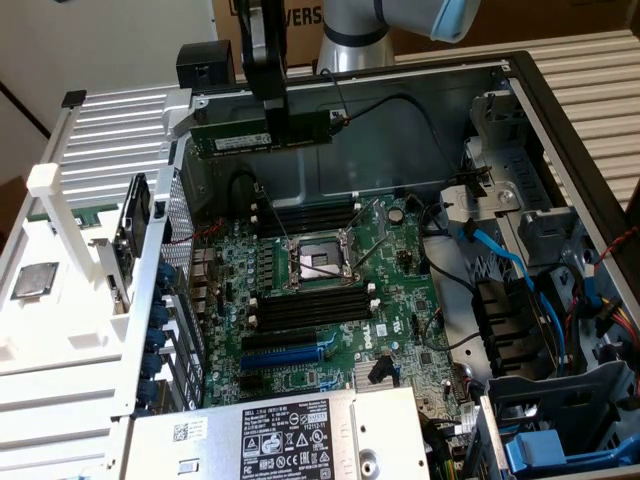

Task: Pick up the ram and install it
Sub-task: 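Pick up the ram and move it above insertion slot, then insert the ram into the slot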

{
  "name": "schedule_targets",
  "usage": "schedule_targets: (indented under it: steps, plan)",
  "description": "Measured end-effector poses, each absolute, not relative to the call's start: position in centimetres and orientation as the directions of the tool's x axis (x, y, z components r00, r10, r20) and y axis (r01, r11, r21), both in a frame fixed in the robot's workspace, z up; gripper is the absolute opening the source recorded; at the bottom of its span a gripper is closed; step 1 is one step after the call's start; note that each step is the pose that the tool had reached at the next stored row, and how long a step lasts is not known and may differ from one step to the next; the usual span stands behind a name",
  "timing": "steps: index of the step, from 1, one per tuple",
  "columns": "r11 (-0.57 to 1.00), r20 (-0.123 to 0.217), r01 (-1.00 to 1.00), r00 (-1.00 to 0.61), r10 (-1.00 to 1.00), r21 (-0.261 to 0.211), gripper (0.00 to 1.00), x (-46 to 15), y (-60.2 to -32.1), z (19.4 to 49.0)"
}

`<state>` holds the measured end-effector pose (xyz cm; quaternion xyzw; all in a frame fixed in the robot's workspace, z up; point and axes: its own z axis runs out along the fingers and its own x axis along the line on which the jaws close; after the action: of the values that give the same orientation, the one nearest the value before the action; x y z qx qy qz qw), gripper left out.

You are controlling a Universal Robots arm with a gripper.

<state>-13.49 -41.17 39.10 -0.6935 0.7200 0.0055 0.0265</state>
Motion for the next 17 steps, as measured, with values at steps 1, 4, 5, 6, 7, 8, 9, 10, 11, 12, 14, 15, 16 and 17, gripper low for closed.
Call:
schedule_targets:
  steps: [1,4,5,6,7,8,9,10,11,12,14,15,16,17]
  plan:
    - [0.038,-0.046,-0.999,-0.037,-0.998,-0.029,0.12,-13.0,-41.2,38.9]
    - [0.038,-0.046,-0.999,-0.037,-0.998,-0.029,0.12,-12.0,-41.3,38.4]
    - [0.038,-0.046,-0.999,-0.037,-0.998,-0.029,0.12,-11.8,-41.3,38.2]
    - [0.038,-0.046,-0.999,-0.037,-0.998,-0.029,0.12,-11.7,-41.3,38.0]
    - [0.038,-0.046,-0.999,-0.037,-0.998,-0.029,0.12,-11.7,-41.4,37.3]
    - [0.038,-0.046,-0.999,-0.037,-0.998,-0.029,0.12,-11.7,-41.4,37.1]
    - [0.038,-0.046,-0.999,-0.037,-0.998,-0.029,0.12,-11.7,-41.4,37.1]
    - [0.038,-0.046,-0.999,-0.037,-0.998,-0.029,0.12,-11.7,-41.4,37.1]
    - [0.038,-0.046,-0.999,-0.037,-0.998,-0.029,0.12,-11.7,-41.4,37.1]
    - [0.038,-0.046,-0.999,-0.037,-0.998,-0.029,0.12,-11.7,-41.4,37.1]
    - [0.038,-0.046,-0.999,-0.037,-0.998,-0.029,0.12,-11.7,-41.4,37.1]
    - [0.038,-0.046,-0.999,-0.037,-0.998,-0.029,0.12,-11.7,-41.4,37.1]
    - [0.038,-0.046,-0.999,-0.037,-0.998,-0.029,0.12,-11.7,-41.4,37.1]
    - [0.038,-0.046,-0.999,-0.037,-0.998,-0.029,0.12,-11.7,-41.4,36.9]
